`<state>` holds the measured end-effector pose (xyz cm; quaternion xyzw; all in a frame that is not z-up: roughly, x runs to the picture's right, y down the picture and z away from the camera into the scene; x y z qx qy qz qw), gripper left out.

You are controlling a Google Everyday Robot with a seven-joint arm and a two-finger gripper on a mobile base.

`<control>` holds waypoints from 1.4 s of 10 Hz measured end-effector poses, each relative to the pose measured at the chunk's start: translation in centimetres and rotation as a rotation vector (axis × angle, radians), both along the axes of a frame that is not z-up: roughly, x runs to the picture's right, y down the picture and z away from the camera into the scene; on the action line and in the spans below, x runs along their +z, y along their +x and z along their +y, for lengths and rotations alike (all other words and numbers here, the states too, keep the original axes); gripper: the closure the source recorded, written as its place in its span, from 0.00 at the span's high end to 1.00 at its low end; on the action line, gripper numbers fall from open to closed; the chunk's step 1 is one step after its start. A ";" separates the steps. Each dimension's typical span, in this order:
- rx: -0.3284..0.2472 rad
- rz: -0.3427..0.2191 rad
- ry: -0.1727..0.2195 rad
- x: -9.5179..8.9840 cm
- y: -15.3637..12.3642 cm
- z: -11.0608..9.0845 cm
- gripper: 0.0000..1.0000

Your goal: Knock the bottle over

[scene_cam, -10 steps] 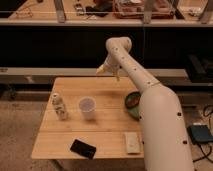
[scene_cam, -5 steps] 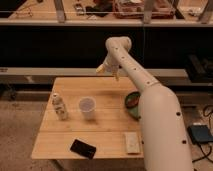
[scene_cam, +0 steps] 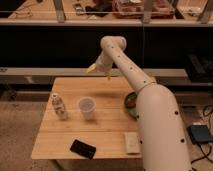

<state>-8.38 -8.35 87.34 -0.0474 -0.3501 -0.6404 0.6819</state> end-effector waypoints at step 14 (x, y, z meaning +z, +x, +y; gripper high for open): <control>-0.336 -0.558 0.133 -9.4 -23.0 8.6 0.40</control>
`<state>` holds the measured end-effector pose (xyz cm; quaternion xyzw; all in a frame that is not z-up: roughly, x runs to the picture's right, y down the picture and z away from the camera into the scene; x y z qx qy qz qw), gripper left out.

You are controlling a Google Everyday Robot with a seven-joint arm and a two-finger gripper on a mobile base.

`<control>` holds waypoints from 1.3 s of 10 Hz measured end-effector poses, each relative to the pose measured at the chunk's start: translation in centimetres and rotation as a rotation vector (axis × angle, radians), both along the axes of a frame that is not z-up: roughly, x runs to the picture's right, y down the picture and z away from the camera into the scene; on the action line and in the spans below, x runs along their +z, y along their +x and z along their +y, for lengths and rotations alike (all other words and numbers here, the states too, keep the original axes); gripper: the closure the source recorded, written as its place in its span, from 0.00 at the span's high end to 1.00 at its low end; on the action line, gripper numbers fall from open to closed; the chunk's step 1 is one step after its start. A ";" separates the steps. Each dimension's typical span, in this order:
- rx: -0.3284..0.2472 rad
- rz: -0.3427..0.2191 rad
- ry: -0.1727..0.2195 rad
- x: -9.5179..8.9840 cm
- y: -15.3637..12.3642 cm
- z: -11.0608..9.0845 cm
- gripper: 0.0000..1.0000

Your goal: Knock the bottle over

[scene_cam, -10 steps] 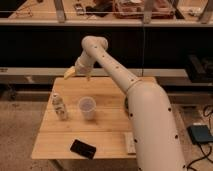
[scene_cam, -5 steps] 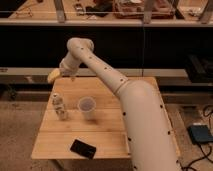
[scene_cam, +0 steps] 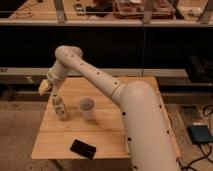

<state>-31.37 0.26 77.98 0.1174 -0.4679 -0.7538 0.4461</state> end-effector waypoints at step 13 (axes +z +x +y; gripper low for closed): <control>-0.147 -0.147 -0.056 -1.2 -0.7 3.6 0.36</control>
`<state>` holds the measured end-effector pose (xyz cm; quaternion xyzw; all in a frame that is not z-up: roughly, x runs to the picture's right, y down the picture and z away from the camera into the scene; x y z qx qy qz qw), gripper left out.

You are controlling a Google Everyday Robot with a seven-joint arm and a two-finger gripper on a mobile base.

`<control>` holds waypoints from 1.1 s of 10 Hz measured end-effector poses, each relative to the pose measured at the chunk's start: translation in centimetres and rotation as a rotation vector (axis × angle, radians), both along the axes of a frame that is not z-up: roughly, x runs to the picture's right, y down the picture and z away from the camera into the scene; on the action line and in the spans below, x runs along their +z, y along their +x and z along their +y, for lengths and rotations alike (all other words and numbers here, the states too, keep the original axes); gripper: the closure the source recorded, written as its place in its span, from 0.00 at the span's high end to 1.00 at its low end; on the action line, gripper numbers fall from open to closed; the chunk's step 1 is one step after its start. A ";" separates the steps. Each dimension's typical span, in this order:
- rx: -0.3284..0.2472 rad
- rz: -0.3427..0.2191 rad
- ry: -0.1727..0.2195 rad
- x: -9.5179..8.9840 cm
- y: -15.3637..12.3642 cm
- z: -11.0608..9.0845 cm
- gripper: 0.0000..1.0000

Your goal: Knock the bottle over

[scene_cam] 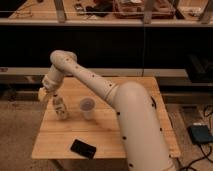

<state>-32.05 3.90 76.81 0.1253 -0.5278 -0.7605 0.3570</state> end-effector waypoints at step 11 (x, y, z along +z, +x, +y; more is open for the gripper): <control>-0.034 0.100 0.018 -7.1 12.9 3.6 0.40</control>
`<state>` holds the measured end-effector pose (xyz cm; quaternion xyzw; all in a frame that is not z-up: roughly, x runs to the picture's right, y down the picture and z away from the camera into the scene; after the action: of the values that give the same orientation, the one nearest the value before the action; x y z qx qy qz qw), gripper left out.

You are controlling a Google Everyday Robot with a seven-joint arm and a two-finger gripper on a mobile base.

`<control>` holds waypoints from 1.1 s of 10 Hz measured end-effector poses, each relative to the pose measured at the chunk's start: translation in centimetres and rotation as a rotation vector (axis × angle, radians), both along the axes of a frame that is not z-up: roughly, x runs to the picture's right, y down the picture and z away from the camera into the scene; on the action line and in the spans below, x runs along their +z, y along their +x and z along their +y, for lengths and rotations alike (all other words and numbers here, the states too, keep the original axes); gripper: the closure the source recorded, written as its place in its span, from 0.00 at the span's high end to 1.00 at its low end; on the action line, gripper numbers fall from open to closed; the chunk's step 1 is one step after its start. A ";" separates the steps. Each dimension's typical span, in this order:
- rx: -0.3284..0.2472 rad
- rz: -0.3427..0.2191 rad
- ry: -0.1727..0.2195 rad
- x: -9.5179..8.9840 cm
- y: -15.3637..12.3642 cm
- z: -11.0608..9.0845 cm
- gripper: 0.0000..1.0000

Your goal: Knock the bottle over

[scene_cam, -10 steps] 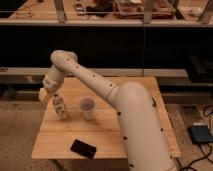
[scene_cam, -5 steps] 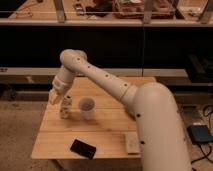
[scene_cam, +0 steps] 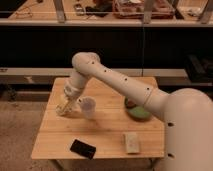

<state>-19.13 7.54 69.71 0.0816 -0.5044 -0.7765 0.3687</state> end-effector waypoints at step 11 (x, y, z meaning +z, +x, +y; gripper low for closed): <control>-0.002 -0.003 -0.003 0.0 -0.2 0.1 0.40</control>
<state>-19.37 7.67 69.75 0.0819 -0.5061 -0.7761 0.3671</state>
